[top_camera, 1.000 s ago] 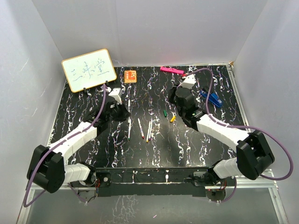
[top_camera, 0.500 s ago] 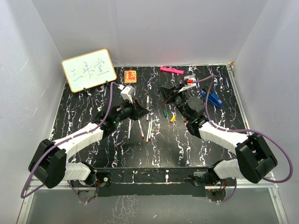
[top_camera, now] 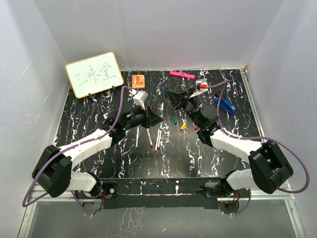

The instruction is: Insert the pens into the pen caps

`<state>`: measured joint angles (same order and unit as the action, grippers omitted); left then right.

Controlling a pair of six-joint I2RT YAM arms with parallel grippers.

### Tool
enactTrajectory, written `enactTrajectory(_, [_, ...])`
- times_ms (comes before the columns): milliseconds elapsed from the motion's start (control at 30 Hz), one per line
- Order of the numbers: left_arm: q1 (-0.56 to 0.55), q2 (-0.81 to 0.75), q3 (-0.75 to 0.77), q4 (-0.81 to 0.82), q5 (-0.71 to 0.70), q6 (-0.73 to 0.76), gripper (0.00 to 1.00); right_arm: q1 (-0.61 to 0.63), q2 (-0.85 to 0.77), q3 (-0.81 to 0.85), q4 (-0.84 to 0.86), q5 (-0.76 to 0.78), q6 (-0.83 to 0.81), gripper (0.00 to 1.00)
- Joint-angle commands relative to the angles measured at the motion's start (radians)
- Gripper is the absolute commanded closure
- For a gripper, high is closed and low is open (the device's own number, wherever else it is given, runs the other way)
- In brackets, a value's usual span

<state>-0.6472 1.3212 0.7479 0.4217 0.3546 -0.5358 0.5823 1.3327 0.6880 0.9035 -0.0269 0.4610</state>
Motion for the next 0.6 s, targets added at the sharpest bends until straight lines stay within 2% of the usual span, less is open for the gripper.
enactTrajectory(0, [-0.013, -0.007, 0.049, 0.043, 0.026, 0.006, 1.00, -0.002, 0.006, -0.003, 0.074, -0.015, 0.010, 1.00])
enactTrajectory(567, [-0.025, -0.018, 0.058, 0.029, -0.002, 0.029, 1.00, -0.002, 0.022, -0.008, 0.064, -0.017, 0.023, 1.00])
